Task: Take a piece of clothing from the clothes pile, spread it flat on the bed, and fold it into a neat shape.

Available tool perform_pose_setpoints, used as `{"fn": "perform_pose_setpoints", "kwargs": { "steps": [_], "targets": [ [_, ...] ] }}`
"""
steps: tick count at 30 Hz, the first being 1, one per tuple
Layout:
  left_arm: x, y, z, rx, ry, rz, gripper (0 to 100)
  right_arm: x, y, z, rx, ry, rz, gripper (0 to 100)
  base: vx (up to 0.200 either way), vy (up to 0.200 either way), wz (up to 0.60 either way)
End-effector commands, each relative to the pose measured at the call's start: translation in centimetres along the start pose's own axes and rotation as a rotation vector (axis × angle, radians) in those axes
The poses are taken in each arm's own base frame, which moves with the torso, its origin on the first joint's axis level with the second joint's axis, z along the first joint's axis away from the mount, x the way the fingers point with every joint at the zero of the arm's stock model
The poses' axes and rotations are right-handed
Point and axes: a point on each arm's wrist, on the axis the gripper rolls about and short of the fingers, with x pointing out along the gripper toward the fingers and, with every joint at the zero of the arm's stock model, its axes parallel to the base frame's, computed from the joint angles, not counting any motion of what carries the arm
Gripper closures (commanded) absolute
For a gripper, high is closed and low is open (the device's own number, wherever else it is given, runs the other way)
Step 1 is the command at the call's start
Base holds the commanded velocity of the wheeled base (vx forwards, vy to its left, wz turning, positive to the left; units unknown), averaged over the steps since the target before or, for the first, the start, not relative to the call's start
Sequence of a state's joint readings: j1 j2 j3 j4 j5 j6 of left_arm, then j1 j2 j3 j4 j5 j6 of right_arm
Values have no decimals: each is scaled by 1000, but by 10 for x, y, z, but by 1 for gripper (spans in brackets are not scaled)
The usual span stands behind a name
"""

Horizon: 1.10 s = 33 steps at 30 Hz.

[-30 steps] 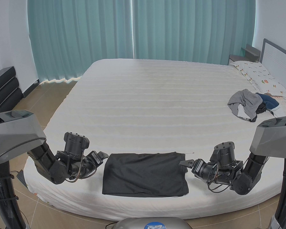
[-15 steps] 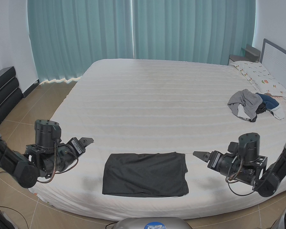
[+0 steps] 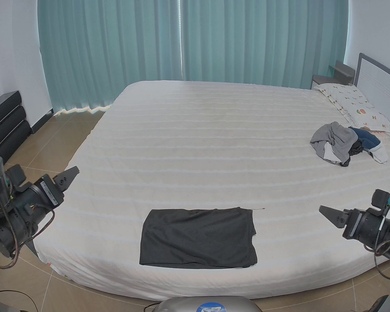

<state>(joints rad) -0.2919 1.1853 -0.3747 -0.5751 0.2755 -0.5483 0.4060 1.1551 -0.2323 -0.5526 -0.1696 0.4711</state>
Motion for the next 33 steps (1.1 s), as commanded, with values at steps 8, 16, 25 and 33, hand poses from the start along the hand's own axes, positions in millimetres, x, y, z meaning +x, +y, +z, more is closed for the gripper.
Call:
{"fn": "perform_pose_setpoints", "kwargs": {
  "steps": [8, 16, 25, 33],
  "targets": [
    [-142, 52, 2, 156, -312, 149, 0, -147, -36, -23, -74, -290, -271, 0, 0, 0, 0],
    [-181, 72, -24, 256, -409, 274, 0, -182, -42, -66, -289, -454, -316, 0, 0, 0, 0],
    [-187, 88, -62, 361, -488, 374, 0, -160, -51, -82, -300, -416, -326, 0, 0, 0, 0],
    [-160, 100, -89, 403, -422, 277, 0, -130, -61, -97, -387, -493, -233, 0, 0, 0, 0]
  ]
}}
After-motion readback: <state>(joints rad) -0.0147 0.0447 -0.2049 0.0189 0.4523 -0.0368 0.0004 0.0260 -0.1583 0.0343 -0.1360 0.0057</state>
